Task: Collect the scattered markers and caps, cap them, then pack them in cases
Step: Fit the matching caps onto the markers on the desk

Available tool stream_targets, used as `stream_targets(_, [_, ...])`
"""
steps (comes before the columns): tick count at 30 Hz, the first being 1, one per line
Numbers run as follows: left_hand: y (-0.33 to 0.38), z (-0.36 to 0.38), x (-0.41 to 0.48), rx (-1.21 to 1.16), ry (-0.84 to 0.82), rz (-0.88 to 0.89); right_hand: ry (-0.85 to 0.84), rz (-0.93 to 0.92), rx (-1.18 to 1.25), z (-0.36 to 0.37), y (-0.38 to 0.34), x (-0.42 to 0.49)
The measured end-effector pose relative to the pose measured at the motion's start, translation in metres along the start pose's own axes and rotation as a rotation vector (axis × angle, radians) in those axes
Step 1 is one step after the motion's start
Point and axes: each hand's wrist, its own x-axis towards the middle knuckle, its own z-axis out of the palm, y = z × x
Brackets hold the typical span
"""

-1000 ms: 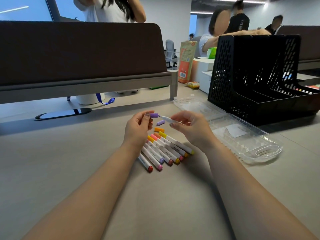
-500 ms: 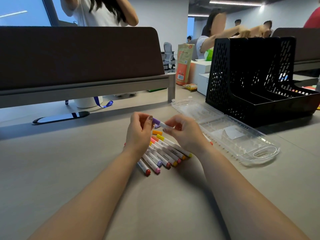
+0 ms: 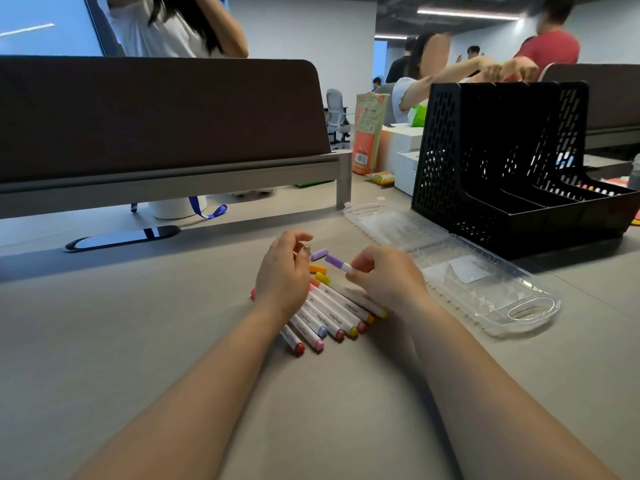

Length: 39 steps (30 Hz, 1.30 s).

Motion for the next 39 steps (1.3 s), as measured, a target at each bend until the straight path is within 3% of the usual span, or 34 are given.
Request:
stream_targets(4, [-0.004, 0.002, 0.000, 0.079, 0.039, 0.036, -0.038, -0.022, -0.140, 0.000, -0.001, 0.000])
stream_targets(11, [-0.010, 0.001, 0.001, 0.103, 0.026, 0.018, 0.124, 0.229, 0.192, -0.033, 0.039, 0.011])
stream_targets(15, [-0.011, 0.001, 0.001, 0.106, 0.016, 0.008, 0.047, 0.301, -0.003, -0.032, 0.041, 0.010])
stream_targets(22, [-0.010, 0.001, 0.002, 0.104, 0.022, -0.005, 0.001, 0.282, -0.346, -0.021, 0.028, 0.009])
stream_targets(27, [-0.007, 0.001, 0.017, 0.093, 0.003, -0.094, 0.172, 0.136, -0.210, -0.011, 0.017, 0.009])
stream_targets(36, [-0.003, 0.028, 0.076, 0.747, -0.270, -0.173, 0.265, 0.067, -0.109, 0.001, 0.017, 0.009])
stream_targets(39, [-0.010, 0.040, 0.079, 0.829, -0.336, -0.202, 0.257, 0.054, -0.097, 0.002, 0.018, 0.009])
